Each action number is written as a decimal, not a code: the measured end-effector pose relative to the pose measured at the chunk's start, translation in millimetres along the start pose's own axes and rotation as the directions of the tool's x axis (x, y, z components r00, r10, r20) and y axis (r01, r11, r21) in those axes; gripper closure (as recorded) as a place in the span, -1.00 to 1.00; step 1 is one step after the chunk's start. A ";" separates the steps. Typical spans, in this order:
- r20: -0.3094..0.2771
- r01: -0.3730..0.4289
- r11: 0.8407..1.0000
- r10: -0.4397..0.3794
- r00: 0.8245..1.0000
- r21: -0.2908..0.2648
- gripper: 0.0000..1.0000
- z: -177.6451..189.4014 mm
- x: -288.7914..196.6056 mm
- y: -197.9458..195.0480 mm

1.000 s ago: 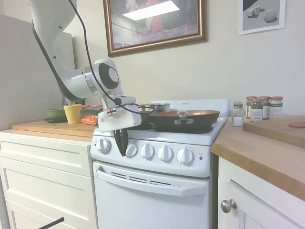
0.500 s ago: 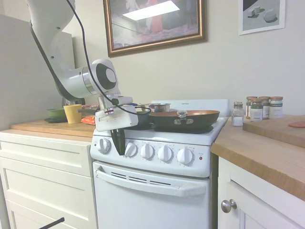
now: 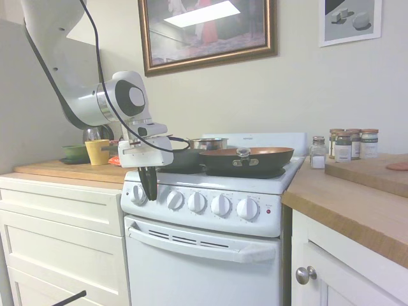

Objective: Turn on the stove on the bottom left

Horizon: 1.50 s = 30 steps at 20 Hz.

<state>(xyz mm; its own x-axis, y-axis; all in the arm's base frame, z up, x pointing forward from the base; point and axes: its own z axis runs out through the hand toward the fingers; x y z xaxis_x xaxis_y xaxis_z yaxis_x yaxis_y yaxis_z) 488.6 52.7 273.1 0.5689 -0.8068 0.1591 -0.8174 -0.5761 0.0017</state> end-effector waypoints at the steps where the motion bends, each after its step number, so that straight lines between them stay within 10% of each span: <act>1: 0.003 -0.004 1.000 0.004 1.000 0.005 1.00 0.1 -2.2 3.6; 14: -0.008 -0.082 0.993 0.083 0.997 0.080 1.00 -19.3 -1.4 84.0; 15: -0.009 -0.086 0.993 0.087 0.996 0.085 -1.00 -22.1 -1.7 88.3; 30: -0.036 -0.067 0.990 0.071 0.997 0.123 -1.00 -45.4 -8.3 88.7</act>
<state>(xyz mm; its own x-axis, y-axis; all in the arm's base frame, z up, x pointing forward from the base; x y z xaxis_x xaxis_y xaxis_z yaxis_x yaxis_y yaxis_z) 407.2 14.2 316.7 0.5055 -0.8407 0.1941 -0.8361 -0.5329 -0.1306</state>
